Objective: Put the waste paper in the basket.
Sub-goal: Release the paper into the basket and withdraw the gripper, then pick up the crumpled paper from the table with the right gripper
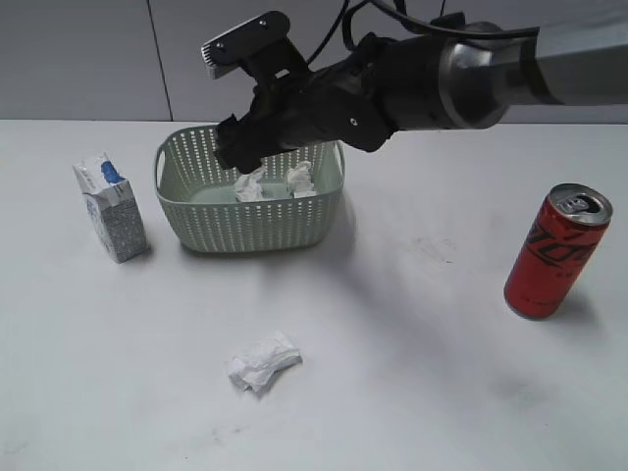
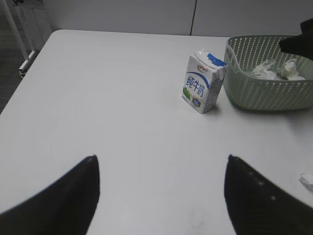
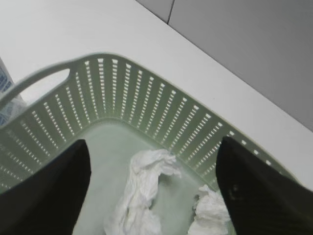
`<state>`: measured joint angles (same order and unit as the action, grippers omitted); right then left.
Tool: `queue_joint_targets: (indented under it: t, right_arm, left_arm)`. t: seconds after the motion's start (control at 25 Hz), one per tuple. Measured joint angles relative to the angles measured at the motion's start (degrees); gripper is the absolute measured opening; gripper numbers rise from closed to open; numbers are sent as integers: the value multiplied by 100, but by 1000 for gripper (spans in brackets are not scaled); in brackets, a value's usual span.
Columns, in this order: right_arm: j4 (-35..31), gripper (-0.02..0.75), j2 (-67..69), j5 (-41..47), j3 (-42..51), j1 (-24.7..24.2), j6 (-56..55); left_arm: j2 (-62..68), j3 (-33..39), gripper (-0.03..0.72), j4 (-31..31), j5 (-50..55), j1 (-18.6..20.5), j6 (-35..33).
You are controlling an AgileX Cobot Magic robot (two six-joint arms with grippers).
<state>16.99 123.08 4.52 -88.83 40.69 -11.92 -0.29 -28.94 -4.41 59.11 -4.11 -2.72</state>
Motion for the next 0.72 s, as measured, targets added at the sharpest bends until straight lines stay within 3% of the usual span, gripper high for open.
queue_joint_targets:
  t: [0.32,0.48,0.6,0.72]
  right_arm:
    - [-1274,584,-1025,2717,-61,0,24]
    - [-2195,572,-1299,4094,-70,0,778]
    - [-2674,571,-1300,4796,-67,105,1382]
    - [-2798,571,-1300,4948,51,360,1666]
  left_arm:
    - [0,0,588,0,0,0,0]
    - [0,0,588,0,0,0,0]
    - [0,0,588,0,0,0,0]
    - [0,0,588,0,0,0,0]
